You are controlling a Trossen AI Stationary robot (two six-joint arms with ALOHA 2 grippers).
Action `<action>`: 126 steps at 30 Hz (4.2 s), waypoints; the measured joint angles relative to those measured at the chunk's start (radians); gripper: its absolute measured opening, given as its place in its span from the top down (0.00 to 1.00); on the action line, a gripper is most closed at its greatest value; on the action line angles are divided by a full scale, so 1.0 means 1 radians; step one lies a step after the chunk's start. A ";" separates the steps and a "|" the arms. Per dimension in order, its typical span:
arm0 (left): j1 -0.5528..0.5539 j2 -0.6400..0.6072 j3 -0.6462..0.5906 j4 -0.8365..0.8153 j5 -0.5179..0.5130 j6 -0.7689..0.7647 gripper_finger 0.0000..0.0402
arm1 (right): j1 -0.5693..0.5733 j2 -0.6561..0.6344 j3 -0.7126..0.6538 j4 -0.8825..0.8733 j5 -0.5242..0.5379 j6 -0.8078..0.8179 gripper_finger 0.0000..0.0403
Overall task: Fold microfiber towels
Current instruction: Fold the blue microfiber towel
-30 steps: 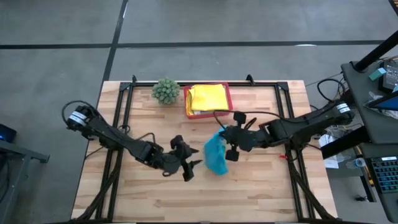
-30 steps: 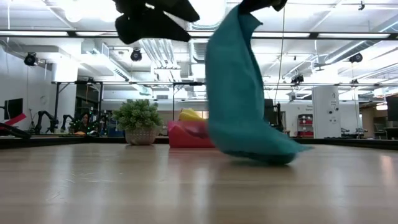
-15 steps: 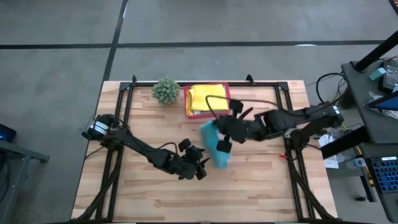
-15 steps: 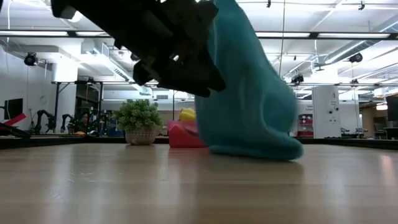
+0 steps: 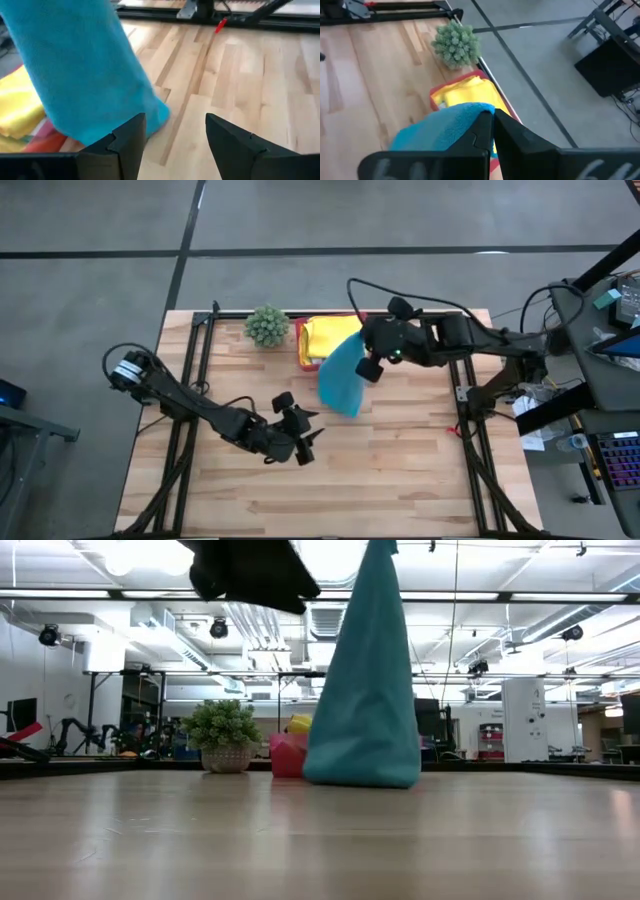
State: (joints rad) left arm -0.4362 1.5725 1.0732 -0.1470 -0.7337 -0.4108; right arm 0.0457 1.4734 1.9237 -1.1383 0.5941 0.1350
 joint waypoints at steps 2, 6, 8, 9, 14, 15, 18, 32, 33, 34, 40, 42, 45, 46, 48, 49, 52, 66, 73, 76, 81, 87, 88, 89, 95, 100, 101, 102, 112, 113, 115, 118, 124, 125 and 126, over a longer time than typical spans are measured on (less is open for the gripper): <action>0.000 -0.003 0.000 0.001 -0.013 0.012 0.52 | 0.001 0.000 0.017 -0.013 -0.002 0.002 0.98; 0.000 -0.003 -0.001 -0.004 -0.020 0.029 0.52 | 0.005 0.001 0.057 -0.019 -0.188 0.027 0.98; 0.000 -0.003 -0.001 -0.013 -0.021 0.029 0.52 | 0.010 0.001 0.072 0.025 -0.366 0.039 0.98; -0.002 -0.003 -0.002 -0.013 -0.021 0.030 0.52 | 0.018 0.001 0.076 0.064 -0.431 0.046 0.98; -0.013 -0.026 -0.002 -0.019 -0.025 0.052 0.52 | 0.028 0.004 0.085 0.211 -0.456 0.049 0.98; -0.018 -0.035 -0.001 -0.031 -0.024 0.052 0.52 | 0.022 0.008 0.085 0.213 -0.415 0.044 0.98; -0.029 -0.072 0.000 -0.055 -0.024 0.053 0.52 | 0.002 0.032 0.082 0.174 -0.242 0.010 0.98; -0.037 -0.067 -0.001 -0.023 -0.115 0.052 0.52 | -0.150 0.249 0.077 -0.304 -0.395 0.109 0.98; -0.033 -0.045 -0.001 0.002 -0.115 0.052 0.52 | -0.155 0.260 0.077 -0.311 -0.477 0.119 0.98; -0.028 -0.020 -0.001 0.028 -0.115 0.054 0.52 | -0.156 0.271 0.077 -0.313 -0.551 0.133 0.98; -0.008 0.137 -0.004 0.172 -0.130 0.053 0.52 | -0.145 0.295 0.076 -0.219 -0.865 0.207 0.98; -0.004 0.181 -0.003 0.279 -0.181 0.056 0.52 | -0.135 0.286 0.077 -0.140 -0.889 0.252 0.98; -0.003 0.220 0.002 0.376 -0.304 0.080 0.52 | -0.128 0.265 0.078 0.002 -0.897 0.322 0.98; -0.003 0.227 0.005 0.390 -0.351 0.082 0.52 | -0.128 0.257 0.078 0.043 -0.910 0.343 0.98; -0.001 0.234 0.010 0.401 -0.446 0.081 0.52 | -0.129 0.243 0.078 0.112 -0.932 0.392 0.98; 0.002 0.235 0.013 0.405 -0.476 0.079 0.52 | -0.130 0.235 0.079 0.137 -0.935 0.413 0.98; 0.019 0.233 0.011 0.402 -0.511 0.078 0.52 | -0.130 0.224 0.091 0.168 -0.935 0.453 0.98; 0.040 0.226 0.008 0.393 -0.432 0.182 0.96 | -0.120 0.195 0.314 0.175 -0.881 0.424 0.98; -0.025 0.153 0.008 0.392 -0.452 0.274 1.00 | -0.094 0.192 0.413 0.070 -0.802 0.394 0.98; -0.060 0.101 0.011 0.407 -0.445 0.362 1.00 | -0.061 0.184 0.414 0.066 -0.702 0.385 0.98; -0.074 0.049 0.013 0.435 -0.411 0.358 0.95 | -0.030 0.193 0.414 0.099 -0.524 0.388 0.98; -0.064 0.047 0.013 0.436 -0.352 0.325 0.75 | -0.026 0.230 0.413 0.197 -0.333 0.414 0.98; -0.056 0.047 0.013 0.436 -0.353 0.316 0.70 | -0.026 0.234 0.413 0.222 -0.316 0.412 0.98; -0.049 0.047 0.013 0.436 -0.357 0.315 0.66 | -0.026 0.242 0.413 0.247 -0.301 0.400 0.98; -0.027 0.047 0.007 0.435 -0.502 0.312 0.42 | -0.026 0.265 0.411 0.411 -0.290 0.338 0.98; 0.002 0.047 0.007 0.431 -0.683 0.261 0.36 | -0.026 0.272 0.407 0.487 -0.276 0.324 0.98; 0.009 0.047 0.006 0.430 -0.715 0.260 0.35 | -0.026 0.272 0.406 0.494 -0.277 0.324 0.98; 0.017 0.047 0.004 0.427 -0.737 0.260 0.35 | -0.026 0.273 0.406 0.499 -0.278 0.324 0.98; 0.068 0.048 -0.001 0.417 -0.780 0.261 0.44 | -0.026 0.274 0.406 0.507 -0.310 0.309 0.98; 0.068 0.048 -0.001 0.415 -0.791 0.263 0.49 | -0.026 0.274 0.406 0.508 -0.310 0.309 0.98; 0.069 0.048 -0.002 0.413 -0.829 0.292 0.60 | -0.026 0.273 0.406 0.511 -0.313 0.310 0.98; 0.077 0.048 -0.002 0.413 -0.839 0.341 0.81 | -0.026 0.272 0.406 0.512 -0.315 0.310 0.98; 0.077 0.044 -0.003 0.395 -0.839 0.399 0.97 | -0.026 0.272 0.406 0.512 -0.315 0.294 0.98; 0.077 0.036 -0.003 0.394 -0.838 0.399 0.97 | -0.026 0.272 0.406 0.512 -0.314 0.281 0.98; 0.076 0.027 -0.003 0.397 -0.838 0.392 0.97 | -0.026 0.271 0.406 0.514 -0.312 0.260 0.98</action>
State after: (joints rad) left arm -0.3602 1.5999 1.0698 0.2504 -1.5715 -0.0185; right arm 0.0196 1.7447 2.3299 -0.6245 0.2817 0.3951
